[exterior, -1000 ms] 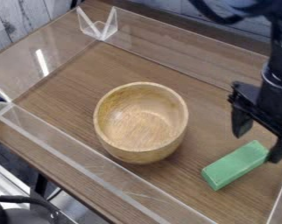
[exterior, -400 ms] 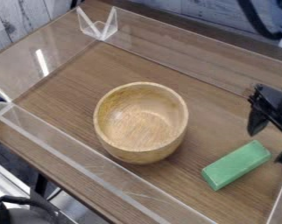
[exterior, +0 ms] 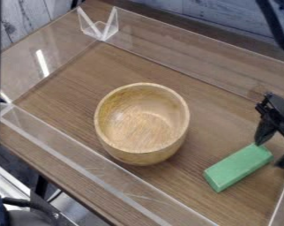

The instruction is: Remove the green block from inside the brown bowl and put it on the table

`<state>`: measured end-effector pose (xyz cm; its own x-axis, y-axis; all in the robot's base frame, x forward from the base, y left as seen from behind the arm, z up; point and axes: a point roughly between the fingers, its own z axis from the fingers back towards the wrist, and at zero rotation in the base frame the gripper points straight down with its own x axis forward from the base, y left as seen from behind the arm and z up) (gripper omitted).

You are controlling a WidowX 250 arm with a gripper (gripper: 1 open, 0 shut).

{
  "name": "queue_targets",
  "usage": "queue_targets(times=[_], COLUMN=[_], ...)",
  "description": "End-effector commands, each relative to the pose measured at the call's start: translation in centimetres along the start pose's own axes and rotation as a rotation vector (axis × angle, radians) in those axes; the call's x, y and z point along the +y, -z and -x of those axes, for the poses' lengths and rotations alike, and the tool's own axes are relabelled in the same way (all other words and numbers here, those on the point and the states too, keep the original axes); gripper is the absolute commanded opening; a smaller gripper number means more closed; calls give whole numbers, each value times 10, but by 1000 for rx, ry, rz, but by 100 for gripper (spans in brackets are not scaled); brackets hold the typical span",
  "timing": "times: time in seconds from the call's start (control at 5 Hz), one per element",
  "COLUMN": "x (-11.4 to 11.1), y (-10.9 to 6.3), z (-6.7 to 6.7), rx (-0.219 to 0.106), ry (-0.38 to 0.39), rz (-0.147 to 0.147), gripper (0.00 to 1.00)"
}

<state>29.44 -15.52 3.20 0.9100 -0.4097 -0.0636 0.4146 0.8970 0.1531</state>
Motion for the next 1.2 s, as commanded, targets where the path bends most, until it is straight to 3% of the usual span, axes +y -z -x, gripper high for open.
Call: queue_targets(times=[0.0, 0.2, 0.6, 0.8, 1.0], x=[0, 3, 11, 13, 16], y=[-2, -1, -5, -16, -15], z=[-9, -2, 10, 13, 6], rx=[-53, -78, -67, -117, -123], ry=[-20, -43, -81, -84, -66], rz=[24, 35, 77, 44, 47], gripper=[0, 0, 0, 0, 0])
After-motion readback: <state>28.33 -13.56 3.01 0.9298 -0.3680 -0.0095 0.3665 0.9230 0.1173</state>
